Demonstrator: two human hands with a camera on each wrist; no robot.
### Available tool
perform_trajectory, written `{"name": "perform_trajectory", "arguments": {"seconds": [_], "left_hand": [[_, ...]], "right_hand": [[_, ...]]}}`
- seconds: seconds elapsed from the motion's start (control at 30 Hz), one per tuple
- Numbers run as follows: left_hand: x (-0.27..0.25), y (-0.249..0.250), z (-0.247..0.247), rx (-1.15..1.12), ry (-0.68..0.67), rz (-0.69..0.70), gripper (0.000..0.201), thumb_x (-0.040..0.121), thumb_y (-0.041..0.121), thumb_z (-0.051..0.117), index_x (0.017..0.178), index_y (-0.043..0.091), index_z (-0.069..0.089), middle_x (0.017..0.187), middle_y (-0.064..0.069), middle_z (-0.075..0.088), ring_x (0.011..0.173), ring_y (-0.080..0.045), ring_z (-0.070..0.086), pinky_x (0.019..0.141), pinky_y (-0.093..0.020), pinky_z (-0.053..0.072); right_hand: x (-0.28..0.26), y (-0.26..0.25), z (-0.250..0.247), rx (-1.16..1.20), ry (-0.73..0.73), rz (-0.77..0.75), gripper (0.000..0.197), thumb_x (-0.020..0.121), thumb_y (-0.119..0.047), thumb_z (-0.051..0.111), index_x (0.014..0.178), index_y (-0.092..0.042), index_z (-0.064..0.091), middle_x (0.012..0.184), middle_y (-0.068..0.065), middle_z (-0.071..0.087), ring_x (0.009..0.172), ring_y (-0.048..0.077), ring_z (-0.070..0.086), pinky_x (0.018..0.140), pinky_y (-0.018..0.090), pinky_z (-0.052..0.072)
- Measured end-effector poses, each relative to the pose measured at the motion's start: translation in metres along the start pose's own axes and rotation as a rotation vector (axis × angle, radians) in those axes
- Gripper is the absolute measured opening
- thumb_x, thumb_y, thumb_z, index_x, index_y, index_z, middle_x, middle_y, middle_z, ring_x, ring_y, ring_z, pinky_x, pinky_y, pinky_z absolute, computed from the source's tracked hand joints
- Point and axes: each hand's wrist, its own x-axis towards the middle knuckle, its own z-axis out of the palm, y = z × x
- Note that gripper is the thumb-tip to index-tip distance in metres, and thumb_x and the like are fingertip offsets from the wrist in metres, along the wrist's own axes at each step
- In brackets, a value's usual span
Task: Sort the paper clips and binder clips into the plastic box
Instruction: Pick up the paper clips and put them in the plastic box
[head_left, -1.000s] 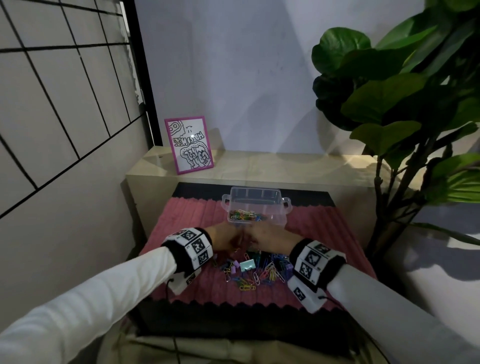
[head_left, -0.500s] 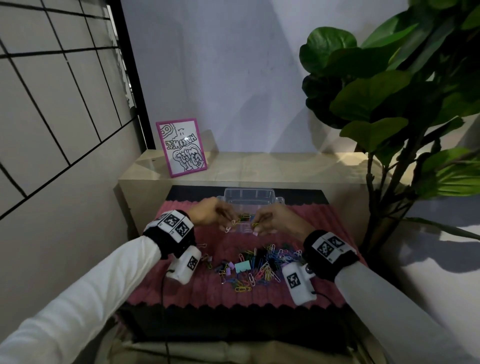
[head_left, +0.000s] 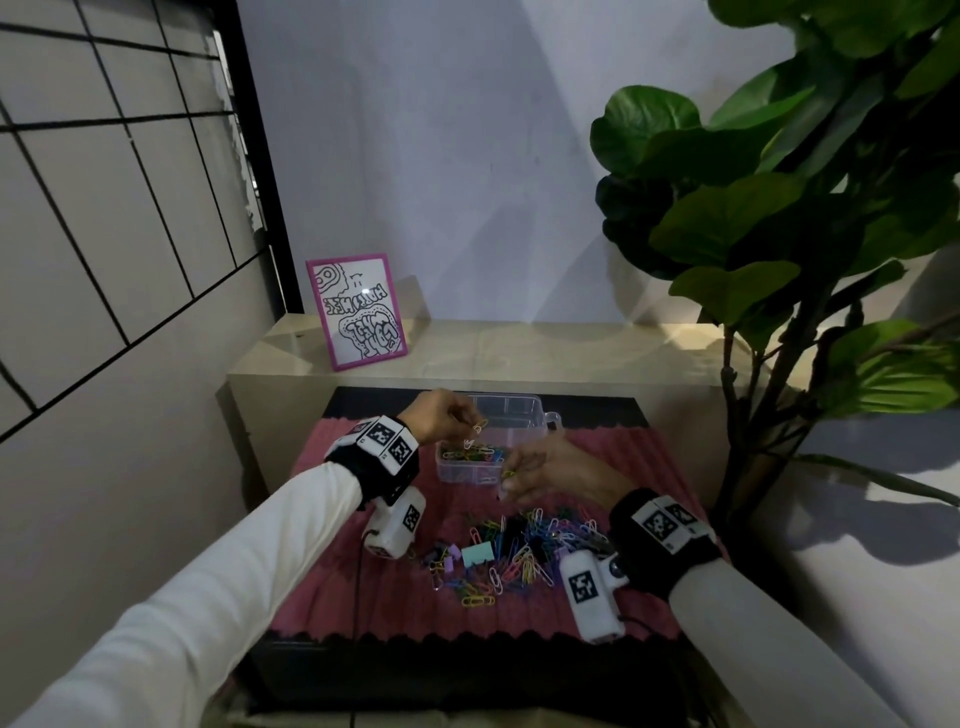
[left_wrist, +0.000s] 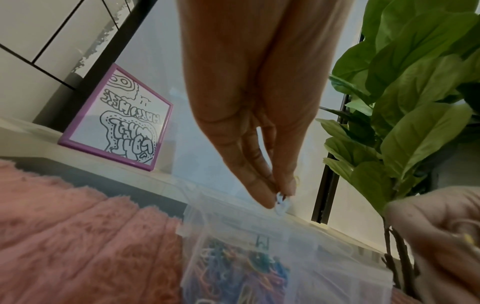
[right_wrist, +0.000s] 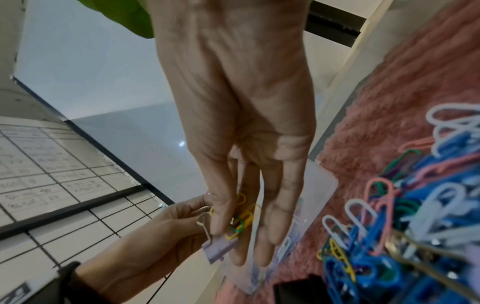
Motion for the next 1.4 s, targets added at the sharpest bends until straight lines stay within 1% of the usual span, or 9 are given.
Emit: {"name": "perform_trajectory", "arguments": {"seconds": [0.17, 0.4, 0.53, 0.67, 0.77, 0.87, 1.13, 1.2, 1.4], "left_hand": [[0.002, -0.006, -0.002, 0.052, 0.023, -0.027, 0.02, 0.077, -0.001, 0.066, 0.097, 0.001, 0.067, 0.086, -0.01, 0.066, 0.066, -0.011, 0.059, 0.075, -0.035, 0.055], [0.002, -0.009, 0.001, 0.192, -0.038, -0.007, 0.029, 0.079, -0.009, 0.057, 0.105, 0.001, 0.066, 0.105, -0.018, 0.069, 0.098, -0.024, 0.066, 0.078, -0.022, 0.052], [-0.007, -0.006, -0.006, 0.233, 0.0, 0.039, 0.034, 0.083, -0.012, 0.049, 0.112, 0.001, 0.063, 0.11, -0.015, 0.067, 0.093, -0.015, 0.063, 0.066, -0.003, 0.046], [-0.026, -0.003, -0.018, 0.155, 0.008, 0.052, 0.035, 0.083, -0.016, 0.043, 0.109, -0.003, 0.062, 0.104, -0.017, 0.068, 0.08, -0.014, 0.063, 0.058, -0.002, 0.047], [-0.044, 0.002, -0.015, 0.225, -0.047, 0.078, 0.032, 0.082, -0.012, 0.049, 0.104, 0.003, 0.067, 0.101, -0.008, 0.07, 0.083, -0.008, 0.062, 0.065, 0.002, 0.044], [-0.053, 0.004, -0.001, 0.243, -0.197, 0.095, 0.026, 0.083, -0.007, 0.053, 0.103, 0.003, 0.067, 0.102, -0.014, 0.071, 0.078, -0.009, 0.064, 0.067, -0.002, 0.045], [-0.037, 0.006, 0.06, 0.255, -0.518, 0.016, 0.059, 0.07, 0.019, 0.076, 0.123, 0.011, 0.052, 0.126, -0.008, 0.058, 0.114, -0.025, 0.054, 0.103, -0.036, 0.042], [-0.035, 0.004, 0.067, 0.287, -0.51, 0.014, 0.064, 0.065, 0.025, 0.08, 0.121, 0.014, 0.053, 0.123, -0.005, 0.06, 0.11, -0.023, 0.056, 0.099, -0.038, 0.046], [-0.035, 0.002, 0.055, 0.205, -0.509, -0.001, 0.033, 0.074, 0.013, 0.074, 0.103, 0.0, 0.062, 0.079, 0.004, 0.061, 0.064, 0.005, 0.053, 0.061, -0.008, 0.041]], "right_hand": [[0.006, 0.003, 0.008, -0.076, 0.047, -0.02, 0.014, 0.078, -0.002, 0.068, 0.072, -0.013, 0.062, 0.079, 0.008, 0.071, 0.072, 0.018, 0.069, 0.071, 0.026, 0.055], [0.004, -0.006, 0.014, -0.383, 0.052, 0.049, 0.009, 0.088, 0.003, 0.053, 0.092, 0.006, 0.061, 0.08, 0.02, 0.068, 0.048, 0.0, 0.062, 0.051, 0.014, 0.051], [0.005, -0.019, 0.003, -0.476, 0.112, 0.025, 0.013, 0.088, 0.0, 0.055, 0.094, 0.006, 0.065, 0.067, -0.001, 0.062, 0.044, -0.002, 0.058, 0.045, 0.009, 0.045], [0.029, -0.033, -0.009, -0.553, 0.263, -0.024, 0.015, 0.085, -0.002, 0.061, 0.098, 0.003, 0.068, 0.074, 0.004, 0.068, 0.06, 0.005, 0.058, 0.056, 0.009, 0.05], [0.047, -0.036, -0.005, -0.667, 0.278, -0.002, 0.02, 0.085, -0.001, 0.059, 0.102, -0.005, 0.069, 0.102, 0.014, 0.069, 0.088, 0.021, 0.066, 0.085, 0.032, 0.054], [0.048, -0.039, 0.008, -0.851, 0.229, -0.007, 0.031, 0.088, 0.002, 0.048, 0.113, -0.006, 0.063, 0.118, 0.012, 0.063, 0.109, 0.024, 0.058, 0.093, 0.031, 0.048], [-0.002, -0.008, 0.001, -0.861, -0.077, 0.104, 0.026, 0.081, -0.001, 0.063, 0.107, -0.002, 0.062, 0.108, 0.015, 0.066, 0.092, 0.02, 0.064, 0.08, 0.024, 0.053], [-0.007, -0.002, 0.003, -0.866, -0.131, 0.096, 0.035, 0.077, 0.001, 0.067, 0.111, -0.002, 0.059, 0.109, 0.011, 0.066, 0.083, 0.007, 0.059, 0.066, 0.007, 0.044], [0.003, 0.001, 0.001, -0.831, -0.117, 0.123, 0.015, 0.079, 0.0, 0.066, 0.084, -0.012, 0.06, 0.07, -0.008, 0.056, 0.062, 0.003, 0.054, 0.054, 0.012, 0.042]]}}
